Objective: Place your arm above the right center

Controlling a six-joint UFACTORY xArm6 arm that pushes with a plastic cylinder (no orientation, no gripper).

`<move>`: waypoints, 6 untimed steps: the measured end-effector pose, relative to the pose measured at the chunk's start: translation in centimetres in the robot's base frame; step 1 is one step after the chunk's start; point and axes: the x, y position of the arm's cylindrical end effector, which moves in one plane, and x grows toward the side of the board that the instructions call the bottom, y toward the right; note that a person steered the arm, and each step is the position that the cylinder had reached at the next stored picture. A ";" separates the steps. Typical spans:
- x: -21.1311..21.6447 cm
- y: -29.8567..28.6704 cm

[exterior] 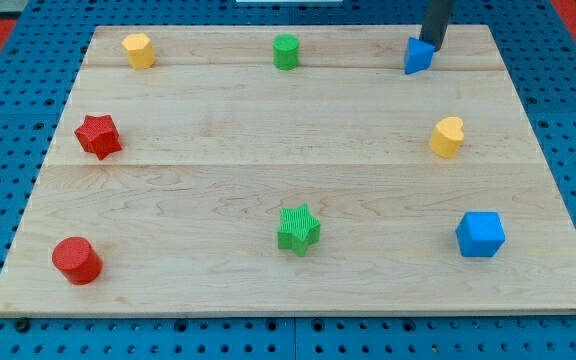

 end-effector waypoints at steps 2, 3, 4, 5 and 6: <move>1.3 -1.0; 3.2 1.3; 8.3 4.4; 13.0 6.9; 17.6 12.2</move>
